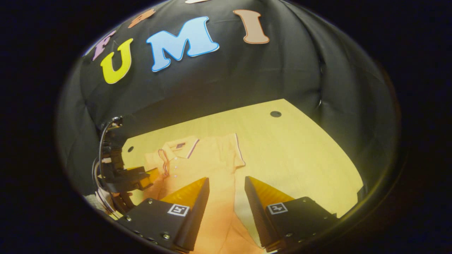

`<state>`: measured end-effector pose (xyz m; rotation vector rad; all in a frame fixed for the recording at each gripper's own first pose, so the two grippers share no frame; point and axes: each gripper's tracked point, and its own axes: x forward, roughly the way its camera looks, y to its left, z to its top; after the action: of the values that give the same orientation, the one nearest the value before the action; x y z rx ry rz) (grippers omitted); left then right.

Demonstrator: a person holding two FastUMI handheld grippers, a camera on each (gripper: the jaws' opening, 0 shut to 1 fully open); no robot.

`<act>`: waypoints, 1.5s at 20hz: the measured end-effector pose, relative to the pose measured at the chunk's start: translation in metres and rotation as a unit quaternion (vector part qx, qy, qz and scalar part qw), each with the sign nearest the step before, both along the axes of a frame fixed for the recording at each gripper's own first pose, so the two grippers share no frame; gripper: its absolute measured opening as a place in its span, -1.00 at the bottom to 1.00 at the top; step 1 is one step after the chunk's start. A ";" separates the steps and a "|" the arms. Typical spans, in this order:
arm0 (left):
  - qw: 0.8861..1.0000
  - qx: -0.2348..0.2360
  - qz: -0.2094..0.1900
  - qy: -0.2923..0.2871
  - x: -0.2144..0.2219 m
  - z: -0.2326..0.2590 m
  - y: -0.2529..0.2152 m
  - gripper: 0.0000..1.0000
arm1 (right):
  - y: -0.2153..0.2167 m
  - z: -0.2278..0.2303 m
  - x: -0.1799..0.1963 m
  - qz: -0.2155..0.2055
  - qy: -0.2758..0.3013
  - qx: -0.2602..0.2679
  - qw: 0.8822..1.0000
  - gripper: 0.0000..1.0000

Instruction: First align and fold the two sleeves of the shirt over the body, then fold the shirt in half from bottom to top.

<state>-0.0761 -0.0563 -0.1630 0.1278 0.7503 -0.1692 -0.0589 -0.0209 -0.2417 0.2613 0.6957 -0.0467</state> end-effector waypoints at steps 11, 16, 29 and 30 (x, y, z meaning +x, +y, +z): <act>0.995 -0.002 0.035 0.091 -0.182 -0.026 0.072 0.93 | 0.003 -0.077 -0.077 0.058 0.125 -0.014 0.990 0.42; 0.989 -0.022 0.037 0.140 -0.250 -0.038 0.064 0.92 | 0.013 -0.110 -0.126 0.086 0.201 -0.008 0.976 0.43; 0.970 0.045 0.043 0.235 -0.334 -0.064 0.074 0.95 | 0.028 -0.156 -0.211 0.138 0.336 -0.033 0.931 0.41; 0.970 0.041 0.046 0.235 -0.335 -0.063 0.074 0.93 | 0.029 -0.156 -0.210 0.140 0.336 -0.037 0.931 0.42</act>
<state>-0.4111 0.0172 -0.2265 0.1336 1.2345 -0.0795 -0.2684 0.0076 -0.3974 0.0629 1.4067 0.1170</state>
